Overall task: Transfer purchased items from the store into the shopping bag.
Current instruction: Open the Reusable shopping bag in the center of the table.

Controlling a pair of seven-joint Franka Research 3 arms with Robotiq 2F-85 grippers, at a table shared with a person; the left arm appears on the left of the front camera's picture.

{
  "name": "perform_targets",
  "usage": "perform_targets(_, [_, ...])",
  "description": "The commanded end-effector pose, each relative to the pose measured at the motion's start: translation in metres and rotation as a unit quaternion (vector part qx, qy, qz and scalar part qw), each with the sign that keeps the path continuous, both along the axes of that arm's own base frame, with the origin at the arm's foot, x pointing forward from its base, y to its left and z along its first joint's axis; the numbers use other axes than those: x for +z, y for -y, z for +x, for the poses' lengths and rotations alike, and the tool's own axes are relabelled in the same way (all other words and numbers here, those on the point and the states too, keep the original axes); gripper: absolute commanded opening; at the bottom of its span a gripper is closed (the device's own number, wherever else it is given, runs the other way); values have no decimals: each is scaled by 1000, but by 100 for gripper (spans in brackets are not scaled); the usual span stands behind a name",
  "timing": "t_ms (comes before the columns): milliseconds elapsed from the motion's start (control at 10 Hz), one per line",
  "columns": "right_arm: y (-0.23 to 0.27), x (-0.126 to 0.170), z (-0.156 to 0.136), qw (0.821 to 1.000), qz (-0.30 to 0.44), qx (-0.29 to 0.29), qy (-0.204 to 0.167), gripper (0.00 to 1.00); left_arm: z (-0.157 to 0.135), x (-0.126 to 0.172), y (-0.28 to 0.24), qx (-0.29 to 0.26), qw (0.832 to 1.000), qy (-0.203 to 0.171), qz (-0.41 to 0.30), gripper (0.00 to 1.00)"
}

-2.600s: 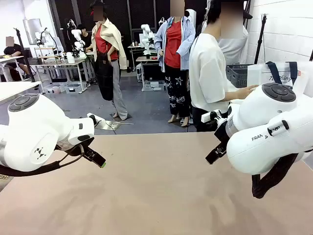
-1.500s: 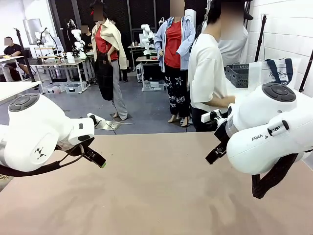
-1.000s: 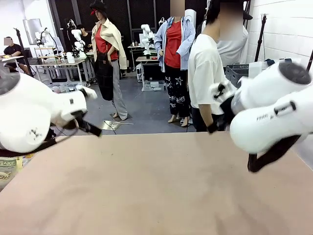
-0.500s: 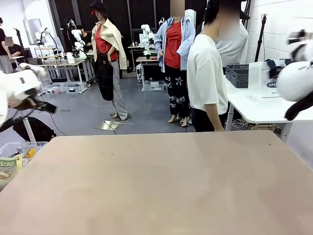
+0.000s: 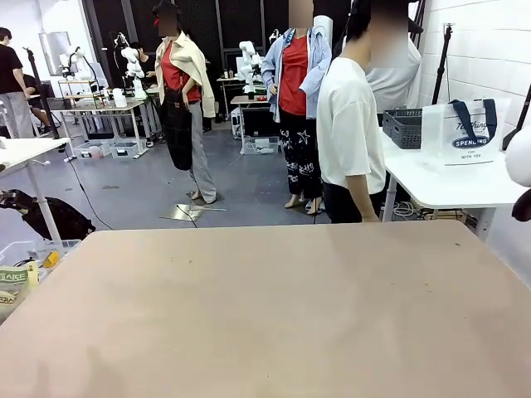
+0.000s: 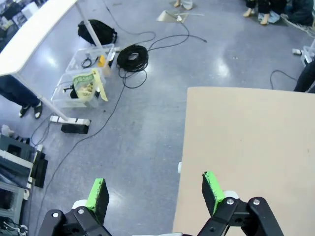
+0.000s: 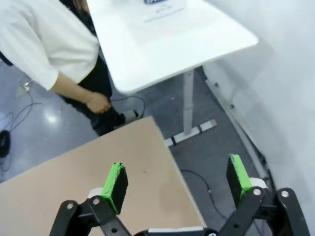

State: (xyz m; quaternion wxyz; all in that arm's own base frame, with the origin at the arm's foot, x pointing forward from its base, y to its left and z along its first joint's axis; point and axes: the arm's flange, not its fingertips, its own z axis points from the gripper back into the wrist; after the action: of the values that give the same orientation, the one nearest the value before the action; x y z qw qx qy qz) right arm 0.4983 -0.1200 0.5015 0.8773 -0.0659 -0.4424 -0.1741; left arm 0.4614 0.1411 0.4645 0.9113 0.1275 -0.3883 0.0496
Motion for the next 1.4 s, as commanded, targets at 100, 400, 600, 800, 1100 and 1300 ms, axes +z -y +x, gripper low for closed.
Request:
perform_targets(100, [15,13,-3,1000,-11,-5,9,100,-2,2,-5,-12,1000,-3,14,100])
perform_targets(400, [15,13,-3,1000,-11,-5,9,100,-2,2,-5,-12,1000,-3,14,100])
perform_targets(600, [15,13,-3,1000,-11,-5,9,100,-2,2,-5,-12,1000,-3,14,100])
perform_targets(800, [15,13,-3,1000,-11,-5,9,100,-2,2,-5,-12,1000,-3,14,100])
perform_targets(1100, [15,13,-3,1000,-11,-5,9,100,-2,2,-5,-12,1000,-3,14,100])
perform_targets(1300, [15,13,-3,1000,-11,-5,9,100,-2,2,-5,-12,1000,-3,14,100])
